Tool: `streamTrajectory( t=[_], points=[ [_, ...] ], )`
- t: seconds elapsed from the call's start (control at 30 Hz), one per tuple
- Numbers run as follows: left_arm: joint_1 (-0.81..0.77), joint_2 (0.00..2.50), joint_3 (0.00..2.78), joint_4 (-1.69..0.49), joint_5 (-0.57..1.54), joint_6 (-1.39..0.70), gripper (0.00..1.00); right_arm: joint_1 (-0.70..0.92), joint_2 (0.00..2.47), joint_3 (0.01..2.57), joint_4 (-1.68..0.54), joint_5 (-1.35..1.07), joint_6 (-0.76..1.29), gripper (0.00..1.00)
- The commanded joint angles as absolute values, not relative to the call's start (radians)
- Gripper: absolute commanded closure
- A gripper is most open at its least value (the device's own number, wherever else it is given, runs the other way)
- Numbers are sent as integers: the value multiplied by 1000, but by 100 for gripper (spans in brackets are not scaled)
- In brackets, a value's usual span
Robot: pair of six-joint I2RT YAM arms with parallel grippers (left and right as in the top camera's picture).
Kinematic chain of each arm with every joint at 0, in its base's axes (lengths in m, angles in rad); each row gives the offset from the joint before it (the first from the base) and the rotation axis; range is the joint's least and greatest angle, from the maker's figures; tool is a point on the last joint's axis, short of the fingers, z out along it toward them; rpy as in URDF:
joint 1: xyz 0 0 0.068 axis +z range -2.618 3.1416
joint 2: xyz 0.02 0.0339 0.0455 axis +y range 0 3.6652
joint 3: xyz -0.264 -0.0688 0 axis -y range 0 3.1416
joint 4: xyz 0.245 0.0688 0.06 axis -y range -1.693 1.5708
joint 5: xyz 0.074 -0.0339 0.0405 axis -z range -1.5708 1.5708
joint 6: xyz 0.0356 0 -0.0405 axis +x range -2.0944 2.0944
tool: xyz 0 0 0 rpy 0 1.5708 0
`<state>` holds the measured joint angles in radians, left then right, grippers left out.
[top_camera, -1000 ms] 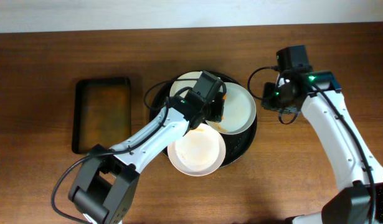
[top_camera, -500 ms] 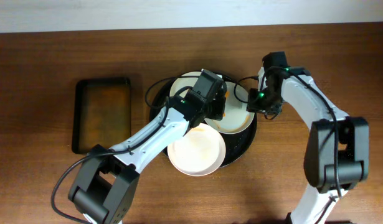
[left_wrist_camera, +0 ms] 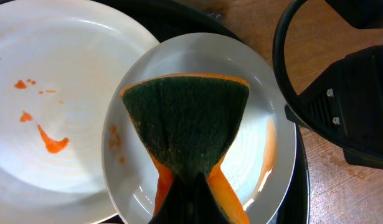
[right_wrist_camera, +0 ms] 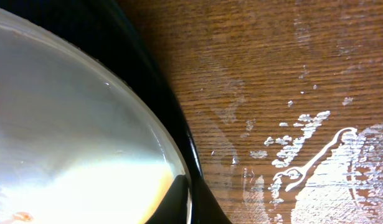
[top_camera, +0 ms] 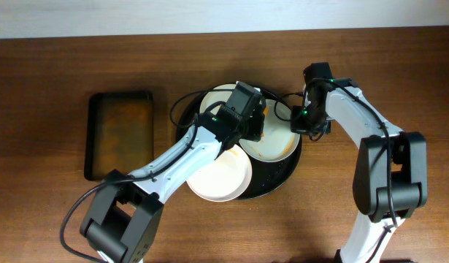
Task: Clean dirty plates on tray and stack at the side
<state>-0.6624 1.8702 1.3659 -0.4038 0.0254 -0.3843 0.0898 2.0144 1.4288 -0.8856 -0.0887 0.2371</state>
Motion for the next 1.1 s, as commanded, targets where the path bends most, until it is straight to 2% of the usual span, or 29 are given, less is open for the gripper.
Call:
streamTrajectory(
  t=[0.0,0.23,0.37,0.47,0.93,1.03,1.07],
  points=[
    [-675,1891,1386,-404,22,-366,100,78,2030,1425,-894,-3,252,96],
    [-710,1991,1386,-382,-1,-365,100,78,2030,1425,-898,-2,252,96],
    [-697,1998,1386,-352,-233,-364,100,78,2030,1425,-905,-2,251,96],
    [-691,2002,1386,-326,-311,-364,100,78,2030,1425,-908,-3,251,96],
    [-682,2010,1387,-30,-311,-364,100,78,2030,1424,-920,-2,240,96],
    [-680,1976,1387,-70,-299,-365,100,78,2030,1424,-922,-1,240,96],
    [-683,1969,1387,-111,-221,-365,100,78,2030,1424,-924,-1,240,96]
  ],
)
